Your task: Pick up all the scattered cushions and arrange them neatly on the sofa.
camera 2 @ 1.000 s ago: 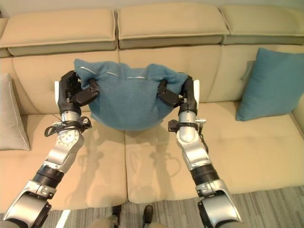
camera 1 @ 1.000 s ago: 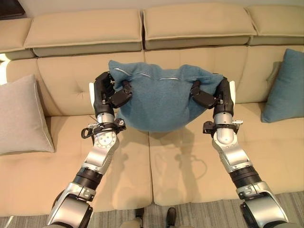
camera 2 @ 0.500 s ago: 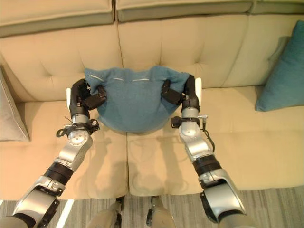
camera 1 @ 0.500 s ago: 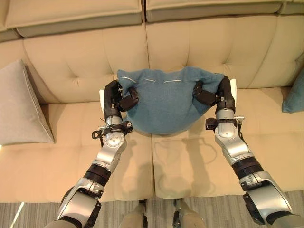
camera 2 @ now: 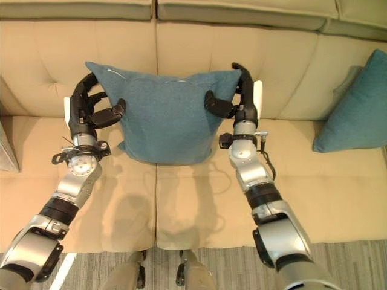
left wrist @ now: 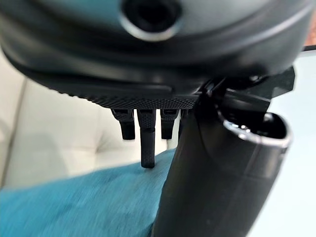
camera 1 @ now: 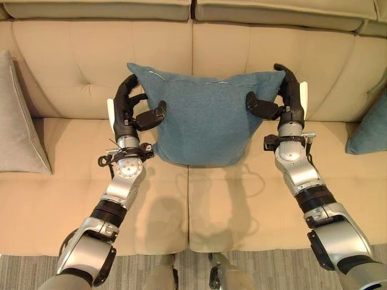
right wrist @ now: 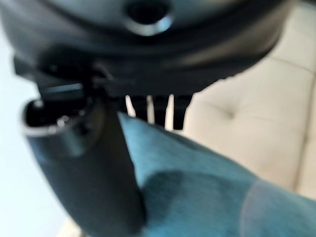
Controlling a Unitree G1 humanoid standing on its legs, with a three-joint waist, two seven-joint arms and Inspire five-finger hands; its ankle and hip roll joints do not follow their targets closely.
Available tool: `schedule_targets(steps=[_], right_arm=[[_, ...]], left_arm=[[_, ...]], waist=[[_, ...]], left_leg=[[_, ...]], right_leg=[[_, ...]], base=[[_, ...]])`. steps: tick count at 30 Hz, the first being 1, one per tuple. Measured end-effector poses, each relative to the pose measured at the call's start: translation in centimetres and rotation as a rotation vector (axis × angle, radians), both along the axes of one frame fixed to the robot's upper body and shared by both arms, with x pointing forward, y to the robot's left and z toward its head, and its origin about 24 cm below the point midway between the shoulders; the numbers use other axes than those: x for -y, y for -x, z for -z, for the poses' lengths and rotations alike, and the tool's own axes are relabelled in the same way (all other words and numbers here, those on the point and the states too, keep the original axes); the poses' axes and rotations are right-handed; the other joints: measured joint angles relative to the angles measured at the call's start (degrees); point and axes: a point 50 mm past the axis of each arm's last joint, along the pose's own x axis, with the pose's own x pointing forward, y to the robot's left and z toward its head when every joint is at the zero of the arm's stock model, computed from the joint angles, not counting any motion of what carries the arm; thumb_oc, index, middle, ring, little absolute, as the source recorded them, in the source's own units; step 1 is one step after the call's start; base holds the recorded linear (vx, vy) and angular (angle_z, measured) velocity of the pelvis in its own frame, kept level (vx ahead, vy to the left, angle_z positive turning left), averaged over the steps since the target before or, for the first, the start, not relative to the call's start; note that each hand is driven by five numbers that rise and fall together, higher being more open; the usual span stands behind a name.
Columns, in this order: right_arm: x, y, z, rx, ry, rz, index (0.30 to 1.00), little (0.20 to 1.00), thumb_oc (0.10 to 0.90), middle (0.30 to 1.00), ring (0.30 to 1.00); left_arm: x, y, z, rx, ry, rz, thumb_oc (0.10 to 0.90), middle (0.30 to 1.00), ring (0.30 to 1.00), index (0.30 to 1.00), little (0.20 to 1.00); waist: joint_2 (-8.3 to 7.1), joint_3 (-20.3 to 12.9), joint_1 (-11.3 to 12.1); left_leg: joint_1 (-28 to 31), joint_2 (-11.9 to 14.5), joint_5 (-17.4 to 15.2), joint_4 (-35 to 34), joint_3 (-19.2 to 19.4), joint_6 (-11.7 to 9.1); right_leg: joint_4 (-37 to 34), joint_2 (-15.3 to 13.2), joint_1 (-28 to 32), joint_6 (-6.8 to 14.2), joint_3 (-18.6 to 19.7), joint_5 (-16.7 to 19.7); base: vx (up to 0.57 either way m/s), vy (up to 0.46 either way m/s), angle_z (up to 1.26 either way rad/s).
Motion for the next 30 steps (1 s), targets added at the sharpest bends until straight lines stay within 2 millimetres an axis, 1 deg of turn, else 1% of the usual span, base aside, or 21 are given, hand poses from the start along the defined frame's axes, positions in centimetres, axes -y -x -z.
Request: schedule_targets(steps=[1, 5, 6, 8, 10, 11, 12, 13, 16, 17, 19, 20, 21, 22, 23, 25, 27, 28, 29, 30], right_arm=[[0.5, -0.1, -0.2, -0.003, 0.016, 0.016, 0.900, 0.900, 0.800, 0.900, 0.900], [3.8, 0.3, -1.1, -0.003, 0.062, 0.113, 0.900, 0.900, 0.800, 0.900, 0.900], [5.4, 0.6, -1.0, -0.015, 0.060, 0.164, 0.900, 0.900, 0.800, 0.900, 0.900], [7.1, 1.4, 0.1, -0.034, 0.016, 0.220, 0.900, 0.900, 0.800, 0.900, 0.900], [8.3, 2.2, 1.2, -0.053, -0.009, 0.258, 0.900, 0.900, 0.800, 0.900, 0.900], [9.4, 3.6, 2.7, -0.072, -0.010, 0.281, 0.900, 0.900, 0.800, 0.900, 0.900], [9.8, 4.5, 3.5, -0.086, -0.013, 0.279, 0.900, 0.900, 0.800, 0.900, 0.900], [10.0, 5.1, 4.2, -0.096, -0.010, 0.277, 0.900, 0.900, 0.800, 0.900, 0.900], [10.4, 7.1, 6.9, -0.176, 0.014, 0.253, 0.900, 0.900, 0.800, 0.900, 0.900], [10.4, 8.2, 7.8, -0.198, 0.021, 0.234, 0.900, 0.900, 0.800, 0.900, 0.900], [10.5, 9.9, 9.6, -0.242, 0.017, 0.231, 0.900, 0.900, 0.800, 0.900, 0.900], [10.8, 11.1, 11.3, -0.294, 0.004, 0.240, 0.900, 0.900, 0.800, 0.900, 0.900], [10.9, 12.1, 12.7, -0.336, -0.022, 0.251, 0.900, 0.900, 0.800, 0.900, 0.900], [10.8, 13.5, 14.6, -0.385, -0.063, 0.270, 0.900, 0.900, 0.800, 0.900, 0.900], [10.6, 14.8, 16.5, -0.457, -0.085, 0.272, 0.900, 0.900, 0.800, 0.900, 0.900], [10.0, 16.4, 19.2, -0.559, -0.115, 0.267, 0.900, 0.900, 0.800, 0.900, 0.900], [9.5, 17.7, 21.1, -0.642, -0.136, 0.261, 0.900, 0.900, 0.800, 0.900, 0.900], [9.3, 18.6, 22.4, -0.691, -0.162, 0.269, 0.900, 0.900, 0.800, 0.900, 0.900], [8.9, 19.6, 24.0, -0.759, -0.193, 0.278, 0.900, 0.900, 0.800, 0.900, 0.900], [8.7, 20.7, 25.1, -0.813, -0.204, 0.280, 0.900, 0.900, 0.800, 0.900, 0.900]], left_arm=[[-0.6, 0.0, -0.2, 0.000, -0.020, -0.010, 0.800, 0.900, 0.900, 0.900, 0.900], [-3.4, 0.2, -0.9, 0.006, -0.044, -0.087, 0.800, 0.900, 0.900, 0.900, 0.900], [-4.5, 0.5, -1.0, 0.010, -0.037, -0.117, 0.800, 0.900, 0.900, 0.900, 0.900], [-5.8, 1.1, -0.3, -0.002, -0.020, -0.159, 0.800, 0.900, 0.900, 0.900, 0.900], [-6.6, 1.8, 0.7, -0.024, -0.007, -0.186, 0.800, 0.900, 0.900, 0.900, 0.900], [-7.4, 3.1, 2.1, -0.055, -0.015, -0.190, 0.800, 0.900, 0.900, 0.900, 0.900], [-7.8, 4.0, 3.2, -0.079, -0.009, -0.188, 0.800, 0.900, 0.900, 0.900, 0.900], [-8.0, 4.8, 3.9, -0.093, -0.007, -0.190, 0.800, 0.900, 0.900, 0.900, 0.900], [-8.1, 6.9, 7.3, -0.198, 0.011, -0.181, 0.800, 0.900, 0.900, 0.900, 0.900], [-8.2, 8.3, 8.4, -0.224, 0.025, -0.172, 0.800, 0.900, 0.900, 0.900, 0.900], [-8.1, 10.2, 10.4, -0.274, 0.069, -0.179, 0.800, 0.900, 0.900, 0.900, 0.900], [-8.0, 11.5, 12.1, -0.332, 0.097, -0.187, 0.800, 0.900, 0.900, 0.900, 0.900], [-8.1, 12.5, 13.3, -0.374, 0.110, -0.191, 0.800, 0.900, 0.900, 0.900, 0.900], [-8.1, 13.8, 14.6, -0.423, 0.129, -0.197, 0.800, 0.900, 0.900, 0.900, 0.900], [-8.0, 14.7, 15.7, -0.464, 0.159, -0.204, 0.800, 0.900, 0.900, 0.900, 0.900], [-7.9, 16.1, 17.5, -0.543, 0.193, -0.208, 0.800, 0.900, 0.900, 0.900, 0.900], [-7.6, 17.4, 19.3, -0.623, 0.221, -0.214, 0.800, 0.900, 0.900, 0.900, 0.900], [-7.2, 18.4, 20.7, -0.678, 0.254, -0.220, 0.800, 0.900, 0.900, 0.900, 0.900], [-6.4, 19.8, 22.8, -0.773, 0.309, -0.230, 0.800, 0.900, 0.900, 0.900, 0.900], [-6.0, 21.3, 24.3, -0.852, 0.332, -0.237, 0.800, 0.900, 0.900, 0.900, 0.900]], waist=[[0.00, 0.00, 0.08], [0.09, -0.03, 0.66], [0.10, -0.02, 0.67], [0.13, -0.03, 0.56], [0.17, -0.06, 0.32], [0.38, -0.17, 0.05], [0.53, -0.25, 0.00], [0.54, -0.26, -0.14], [1.05, -0.54, -0.16], [1.07, -0.55, -0.25], [1.28, -0.67, -0.35], [1.49, -0.85, -0.38], [1.56, -1.02, -0.41], [1.64, -1.44, -0.43], [1.87, -1.59, -0.41], [2.31, -1.99, -0.40], [3.05, -2.42, -0.56], [3.78, -2.96, -0.76], [4.99, -4.42, -1.28], [5.26, -4.94, -1.68]], left_leg=[[0.19, 0.03, 0.00, 0.00, 0.00, 0.00], [0.36, 0.21, 0.02, 0.00, 0.00, -0.03], [0.76, 0.26, 0.02, 0.00, -0.01, -0.03], [2.05, 0.39, 0.02, 0.00, -0.02, -0.03], [3.28, 0.40, 0.02, -0.01, -0.01, -0.04], [4.17, 0.32, 0.02, -0.02, 0.00, -0.04], [4.53, 0.25, 0.02, -0.02, 0.03, -0.04], [4.84, 0.19, 0.02, -0.02, 0.09, -0.04], [5.95, 0.19, 0.02, -0.02, 0.18, -0.04], [6.47, 0.18, 0.02, -0.02, 0.20, -0.04], [7.57, 0.19, 0.02, -0.03, 0.22, -0.04], [8.59, 0.13, 0.01, -0.03, 0.19, -0.04], [9.10, 0.05, 0.00, -0.03, 0.18, -0.05], [9.19, -0.01, -0.02, -0.04, 0.16, -0.06], [9.23, -0.06, -0.04, -0.04, 0.10, -0.04], [9.23, -0.01, -0.09, -0.06, 0.08, -0.02], [9.21, 0.19, -0.23, -0.06, 0.11, 0.00], [9.20, 0.59, -0.50, -0.08, 0.13, 0.13], [9.27, 1.29, -1.86, -0.09, 0.30, 0.66], [9.26, 1.46, -1.81, -0.09, 0.37, 0.65]], right_leg=[[0.00, 0.02, 0.20, 0.03, -0.05, -0.02], [0.02, 0.21, 0.39, 0.06, -0.36, -0.05], [0.02, 0.26, 0.87, 0.06, -0.54, -0.06], [0.02, 0.41, 2.30, 0.07, -1.14, -0.06], [0.02, 0.41, 3.56, 0.45, -1.28, -0.34], [0.00, 0.29, 4.57, 0.81, -1.25, -0.62], [0.00, 0.21, 4.94, 1.08, -1.25, -0.83], [0.00, 0.15, 5.20, 1.22, -1.21, -1.01], [0.01, 0.15, 6.31, 1.26, -1.18, -1.14], [0.01, 0.13, 6.71, 1.41, -1.17, -1.27], [-0.01, 0.14, 7.78, 1.53, -1.18, -1.38], [-0.01, 0.03, 8.83, 2.00, -1.18, -1.75], [-0.02, -0.07, 9.45, 2.56, -1.18, -2.22], [-0.02, -0.14, 9.72, 2.78, -1.19, -2.85], [-0.01, -0.18, 9.93, 2.74, -1.16, -3.48], [-0.03, -0.13, 10.09, 2.39, -1.16, -4.35], [-0.02, 0.12, 10.04, 1.86, -1.10, -4.84], [-0.04, 0.48, 10.09, 2.08, -1.11, -4.99], [-0.34, 1.22, 10.09, 2.21, -1.04, -5.19], [-0.40, 1.34, 10.10, 2.18, -1.01, -5.20]], base=[[0.03, 0.005, 0.03], [0.05, -0.002, 0.00], [0.06, -0.007, 0.03], [0.07, -0.006, 0.04], [0.07, -0.011, 0.04], [0.08, -0.015, 0.06], [0.08, -0.019, 0.04], [0.05, -0.016, -0.04], [0.07, -0.032, -0.04], [0.06, -0.038, -0.05], [0.03, -0.036, -0.01], [0.02, -0.047, 0.04], [0.01, -0.057, 0.08], [-0.01, -0.083, 0.11], [-0.01, -0.066, 0.12], [-0.03, -0.053, 0.07], [-0.05, -0.062, 0.00], [-0.08, -0.086, 0.00], [-0.06, -0.062, 0.00], [-0.09, -0.083, -0.02]])
